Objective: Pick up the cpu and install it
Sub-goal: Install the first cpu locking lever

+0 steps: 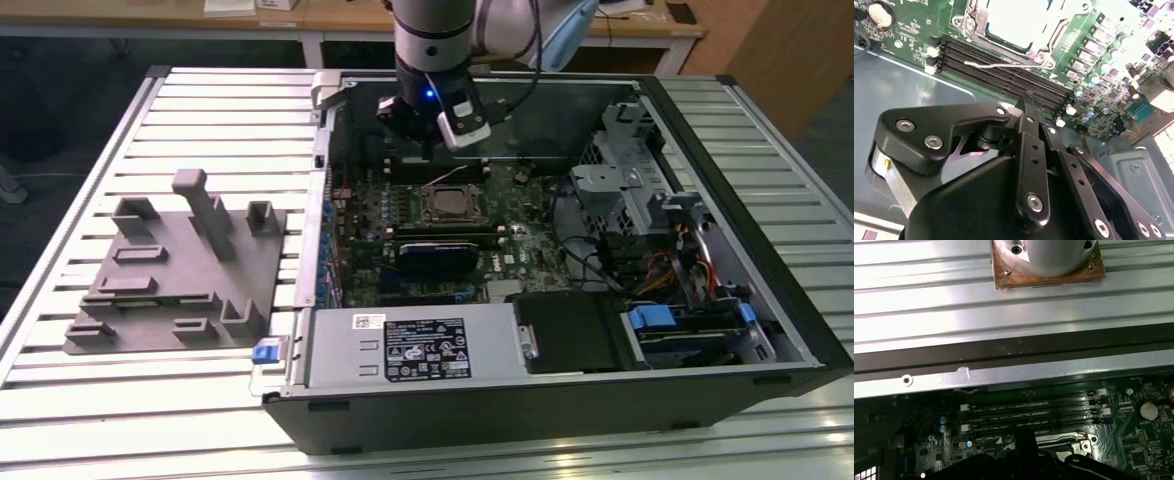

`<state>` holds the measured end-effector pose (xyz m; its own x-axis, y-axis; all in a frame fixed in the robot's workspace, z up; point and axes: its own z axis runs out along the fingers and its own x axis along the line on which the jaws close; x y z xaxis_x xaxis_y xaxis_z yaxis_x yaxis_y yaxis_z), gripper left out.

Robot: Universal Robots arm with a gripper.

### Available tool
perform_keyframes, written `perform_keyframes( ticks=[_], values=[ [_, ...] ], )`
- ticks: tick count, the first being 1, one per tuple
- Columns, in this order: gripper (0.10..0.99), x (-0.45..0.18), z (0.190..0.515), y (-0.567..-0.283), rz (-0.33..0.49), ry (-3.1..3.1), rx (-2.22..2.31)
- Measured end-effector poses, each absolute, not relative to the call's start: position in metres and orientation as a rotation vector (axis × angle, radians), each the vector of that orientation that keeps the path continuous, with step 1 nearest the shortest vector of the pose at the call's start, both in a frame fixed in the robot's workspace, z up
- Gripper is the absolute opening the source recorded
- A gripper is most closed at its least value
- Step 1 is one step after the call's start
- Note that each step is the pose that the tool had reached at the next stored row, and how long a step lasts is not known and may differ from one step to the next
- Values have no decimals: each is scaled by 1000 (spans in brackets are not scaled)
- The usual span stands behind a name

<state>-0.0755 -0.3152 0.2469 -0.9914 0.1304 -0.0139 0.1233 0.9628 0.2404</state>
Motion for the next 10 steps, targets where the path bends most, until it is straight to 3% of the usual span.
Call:
perform_keyframes(
  ticks=[10],
  values=[
    [106, -75, 246, -315, 353, 3032, 222]
  ],
)
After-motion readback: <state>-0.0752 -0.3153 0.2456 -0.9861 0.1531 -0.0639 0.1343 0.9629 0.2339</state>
